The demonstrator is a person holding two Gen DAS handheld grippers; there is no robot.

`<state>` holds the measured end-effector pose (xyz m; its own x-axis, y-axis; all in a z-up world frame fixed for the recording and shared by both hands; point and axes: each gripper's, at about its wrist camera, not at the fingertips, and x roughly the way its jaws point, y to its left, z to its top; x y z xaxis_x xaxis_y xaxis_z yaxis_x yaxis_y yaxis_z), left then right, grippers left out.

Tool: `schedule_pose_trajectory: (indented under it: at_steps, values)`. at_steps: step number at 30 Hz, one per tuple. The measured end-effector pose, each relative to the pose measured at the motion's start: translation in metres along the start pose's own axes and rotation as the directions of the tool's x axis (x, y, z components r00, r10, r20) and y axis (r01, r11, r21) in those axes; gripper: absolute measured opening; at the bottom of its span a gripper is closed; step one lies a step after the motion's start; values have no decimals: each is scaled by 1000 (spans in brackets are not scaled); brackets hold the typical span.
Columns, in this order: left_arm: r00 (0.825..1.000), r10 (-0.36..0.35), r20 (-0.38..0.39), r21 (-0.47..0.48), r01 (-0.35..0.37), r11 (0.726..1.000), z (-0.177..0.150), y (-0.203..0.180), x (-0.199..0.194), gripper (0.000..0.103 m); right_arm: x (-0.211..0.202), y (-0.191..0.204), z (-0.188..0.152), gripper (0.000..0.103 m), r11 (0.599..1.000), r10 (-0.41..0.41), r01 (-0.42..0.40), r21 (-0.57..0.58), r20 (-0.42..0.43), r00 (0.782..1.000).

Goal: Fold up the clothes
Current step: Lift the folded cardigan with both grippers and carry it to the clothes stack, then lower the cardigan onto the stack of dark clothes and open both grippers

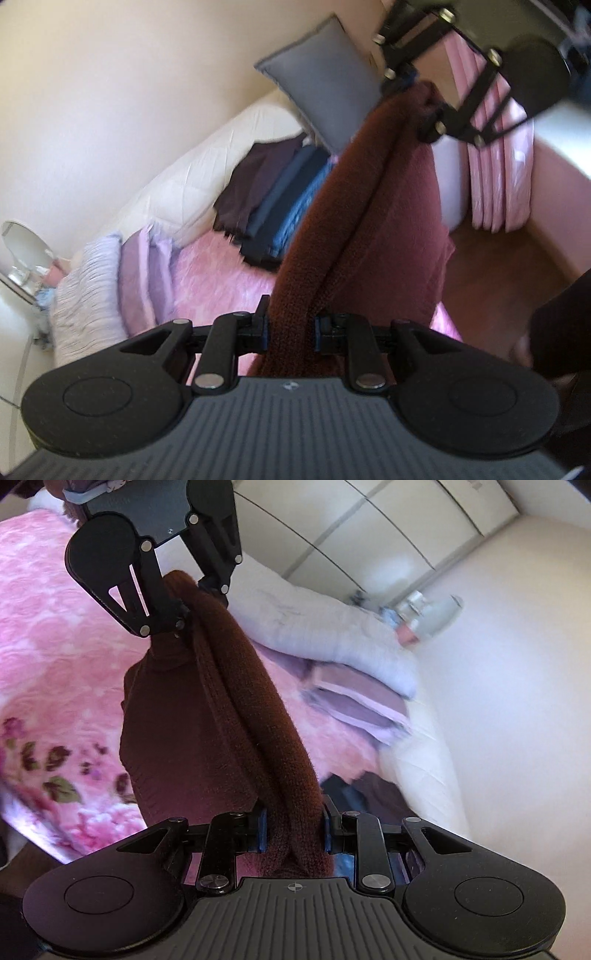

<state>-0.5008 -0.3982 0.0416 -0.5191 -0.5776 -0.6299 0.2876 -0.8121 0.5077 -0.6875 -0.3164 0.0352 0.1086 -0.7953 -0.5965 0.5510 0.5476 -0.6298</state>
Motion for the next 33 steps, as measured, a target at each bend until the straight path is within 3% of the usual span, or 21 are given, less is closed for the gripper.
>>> schedule_pose_trajectory:
  at_steps: [4, 8, 13, 17, 20, 23, 27, 29, 30, 31, 33]
  values:
    - [999, -25, 47, 35, 24, 999, 40, 28, 39, 19, 7, -37, -13, 26, 998, -53, 55, 44, -36, 998]
    - [998, -12, 61, 66, 8, 998, 91, 57, 109, 19, 36, -96, -47, 26, 994, -81, 83, 64, -43, 996]
    - [999, 43, 31, 68, -45, 997, 173, 111, 223, 19, 118, -213, -104, 26, 996, -88, 88, 13, 8, 996]
    - [991, 127, 29, 56, -129, 990, 247, 177, 291, 19, 177, -322, -123, 26, 988, -139, 143, -57, 81, 987]
    - [979, 195, 51, 44, -197, 979, 284, 212, 328, 19, 208, -384, -134, 26, 969, -211, 227, -101, 148, 966]
    - [981, 193, 6, 48, -193, 980, 281, 209, 381, 19, 245, -407, -154, 28, 964, -222, 243, -109, 174, 959]
    - [983, 109, -147, 61, -101, 993, 239, 166, 468, 22, 322, -357, -202, 30, 984, -66, 73, -161, 51, 997]
    - [960, -4, -280, 42, 17, 999, 202, 135, 517, 25, 360, -331, -227, 31, 984, 15, -17, -178, -16, 1000]
    - [953, -30, -302, 16, 37, 999, 191, 128, 526, 25, 374, -314, -237, 32, 972, 72, -84, -217, -65, 995]
    - [946, -52, -319, -9, 51, 999, 181, 122, 533, 25, 378, -298, -245, 32, 959, 65, -80, -271, -63, 996]
    - [955, -24, -297, -29, 16, 999, 178, 122, 524, 28, 371, -289, -249, 35, 952, 23, -32, -304, -32, 999]
